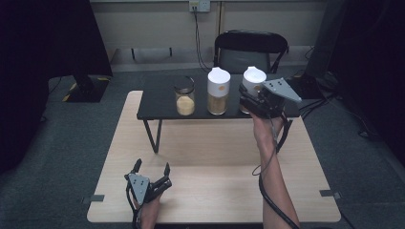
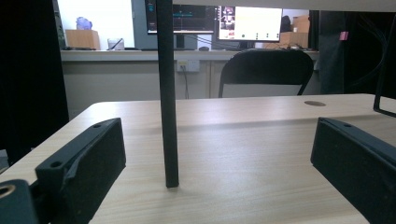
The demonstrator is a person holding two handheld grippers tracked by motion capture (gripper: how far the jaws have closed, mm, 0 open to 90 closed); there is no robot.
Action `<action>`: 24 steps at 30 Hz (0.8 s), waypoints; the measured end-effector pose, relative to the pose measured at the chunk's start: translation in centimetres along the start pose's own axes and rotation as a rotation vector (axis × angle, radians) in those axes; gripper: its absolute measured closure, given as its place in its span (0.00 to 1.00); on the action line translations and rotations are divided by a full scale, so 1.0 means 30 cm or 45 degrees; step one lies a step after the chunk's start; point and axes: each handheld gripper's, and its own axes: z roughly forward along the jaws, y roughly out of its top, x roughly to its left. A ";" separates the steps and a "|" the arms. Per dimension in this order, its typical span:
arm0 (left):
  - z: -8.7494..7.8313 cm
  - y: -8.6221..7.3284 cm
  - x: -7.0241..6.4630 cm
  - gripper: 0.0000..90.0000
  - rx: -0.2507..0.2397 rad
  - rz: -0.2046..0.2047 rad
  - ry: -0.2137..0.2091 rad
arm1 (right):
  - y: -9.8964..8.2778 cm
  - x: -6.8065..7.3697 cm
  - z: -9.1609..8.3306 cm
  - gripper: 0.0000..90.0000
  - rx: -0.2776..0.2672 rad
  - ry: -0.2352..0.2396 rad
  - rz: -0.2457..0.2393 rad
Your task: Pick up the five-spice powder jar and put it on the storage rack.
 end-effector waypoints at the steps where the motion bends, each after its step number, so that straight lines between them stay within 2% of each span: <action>1: 0.000 0.000 0.000 0.03 0.000 0.000 0.000 | 0.000 0.000 0.000 0.33 0.000 0.001 0.000; 24: 0.000 0.000 0.000 0.03 0.001 0.000 0.000 | 0.005 -0.002 0.001 0.33 0.015 0.005 -0.011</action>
